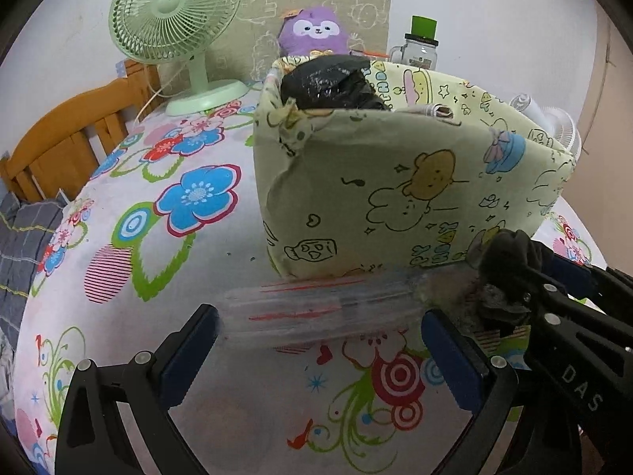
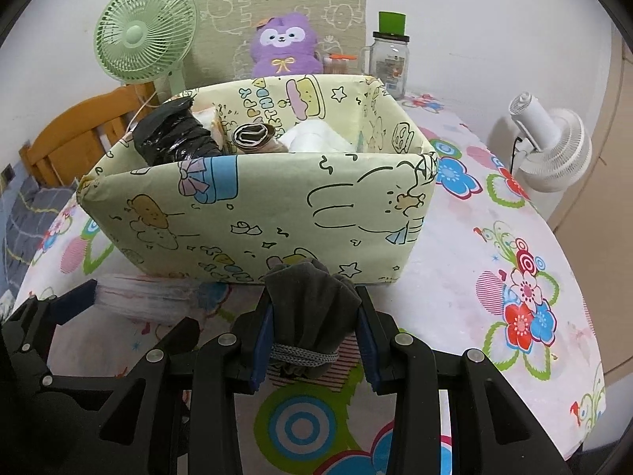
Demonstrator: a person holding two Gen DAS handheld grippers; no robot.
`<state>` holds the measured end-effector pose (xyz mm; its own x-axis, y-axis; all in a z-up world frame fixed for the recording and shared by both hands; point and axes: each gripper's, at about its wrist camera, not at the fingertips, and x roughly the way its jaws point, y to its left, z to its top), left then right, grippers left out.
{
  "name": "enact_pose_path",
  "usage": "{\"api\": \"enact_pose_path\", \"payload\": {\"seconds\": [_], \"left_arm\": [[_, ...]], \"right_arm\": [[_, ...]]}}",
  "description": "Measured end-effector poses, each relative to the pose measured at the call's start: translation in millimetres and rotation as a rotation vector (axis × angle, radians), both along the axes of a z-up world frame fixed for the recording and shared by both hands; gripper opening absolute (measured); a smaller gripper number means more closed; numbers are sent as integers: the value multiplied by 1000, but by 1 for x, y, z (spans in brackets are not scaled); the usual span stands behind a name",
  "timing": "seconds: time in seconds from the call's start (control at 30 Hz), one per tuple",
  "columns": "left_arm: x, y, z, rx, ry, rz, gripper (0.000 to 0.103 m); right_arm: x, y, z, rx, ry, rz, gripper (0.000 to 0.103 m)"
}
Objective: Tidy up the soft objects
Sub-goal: 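Grasp the clear plastic pencil case with the left tool while the right holds the sock, then carry the pencil case and the sock over the fabric box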
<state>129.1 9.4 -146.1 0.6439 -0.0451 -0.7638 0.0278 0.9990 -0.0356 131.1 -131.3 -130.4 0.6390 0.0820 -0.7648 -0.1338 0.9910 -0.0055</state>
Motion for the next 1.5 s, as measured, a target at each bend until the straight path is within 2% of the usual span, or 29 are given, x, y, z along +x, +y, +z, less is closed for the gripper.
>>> {"api": "enact_pose_path", "payload": {"seconds": [0.2, 0.43, 0.73, 1.5], "left_arm": [[7, 1, -5, -17, 28, 0, 103], [14, -5, -9, 3, 50, -10, 103], [6, -11, -5, 0, 27, -31, 92], [-31, -27, 25, 26, -44, -43, 91]], "right_arm": [[0, 2, 0, -6, -2, -12, 40], [0, 2, 0, -5, 2, -17, 40], [0, 1, 0, -10, 3, -21, 40], [-21, -13, 15, 8, -25, -18, 40]]}}
